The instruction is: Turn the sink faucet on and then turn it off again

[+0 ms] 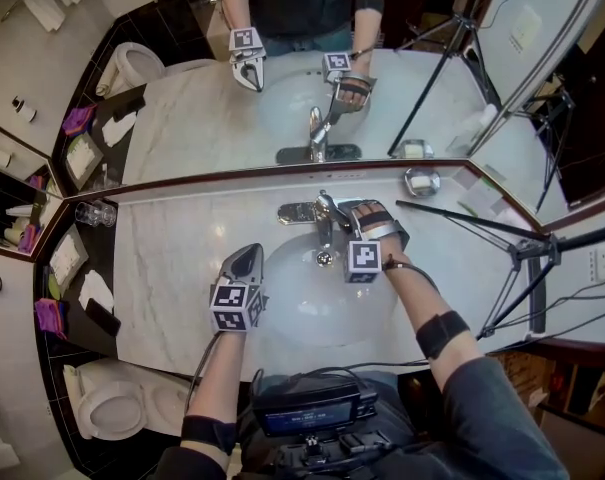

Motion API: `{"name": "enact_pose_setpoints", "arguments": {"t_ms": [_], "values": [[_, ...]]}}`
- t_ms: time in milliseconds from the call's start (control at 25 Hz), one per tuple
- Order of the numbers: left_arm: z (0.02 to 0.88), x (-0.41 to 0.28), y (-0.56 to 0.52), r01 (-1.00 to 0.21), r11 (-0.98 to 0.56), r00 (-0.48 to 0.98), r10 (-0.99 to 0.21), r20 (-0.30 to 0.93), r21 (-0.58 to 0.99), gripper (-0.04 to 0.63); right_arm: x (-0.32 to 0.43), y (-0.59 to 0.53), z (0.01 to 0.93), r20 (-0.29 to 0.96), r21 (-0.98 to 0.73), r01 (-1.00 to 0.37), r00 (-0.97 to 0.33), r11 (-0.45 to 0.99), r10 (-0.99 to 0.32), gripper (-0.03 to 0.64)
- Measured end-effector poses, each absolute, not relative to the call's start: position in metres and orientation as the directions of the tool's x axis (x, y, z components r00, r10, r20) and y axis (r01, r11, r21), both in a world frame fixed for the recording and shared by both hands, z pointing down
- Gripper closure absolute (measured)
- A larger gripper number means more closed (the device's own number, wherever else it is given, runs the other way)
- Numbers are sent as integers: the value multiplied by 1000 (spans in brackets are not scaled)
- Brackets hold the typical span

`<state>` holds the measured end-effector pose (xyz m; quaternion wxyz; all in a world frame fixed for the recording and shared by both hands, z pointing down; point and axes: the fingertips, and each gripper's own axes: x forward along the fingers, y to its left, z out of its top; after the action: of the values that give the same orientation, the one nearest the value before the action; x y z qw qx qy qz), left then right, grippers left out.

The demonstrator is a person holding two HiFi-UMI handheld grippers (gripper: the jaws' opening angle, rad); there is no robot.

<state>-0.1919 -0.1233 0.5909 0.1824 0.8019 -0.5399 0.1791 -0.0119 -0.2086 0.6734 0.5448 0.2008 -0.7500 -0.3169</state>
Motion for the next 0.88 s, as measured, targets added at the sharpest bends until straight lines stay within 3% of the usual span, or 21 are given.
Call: {"name": "enact_pose_setpoints", "arguments": {"t_ms": [880], "values": [[600,-187,-124,-931,-349,355,-793,495,109,594,-29,-233,648,688,653,-74,-357,754,-632,410]]}}
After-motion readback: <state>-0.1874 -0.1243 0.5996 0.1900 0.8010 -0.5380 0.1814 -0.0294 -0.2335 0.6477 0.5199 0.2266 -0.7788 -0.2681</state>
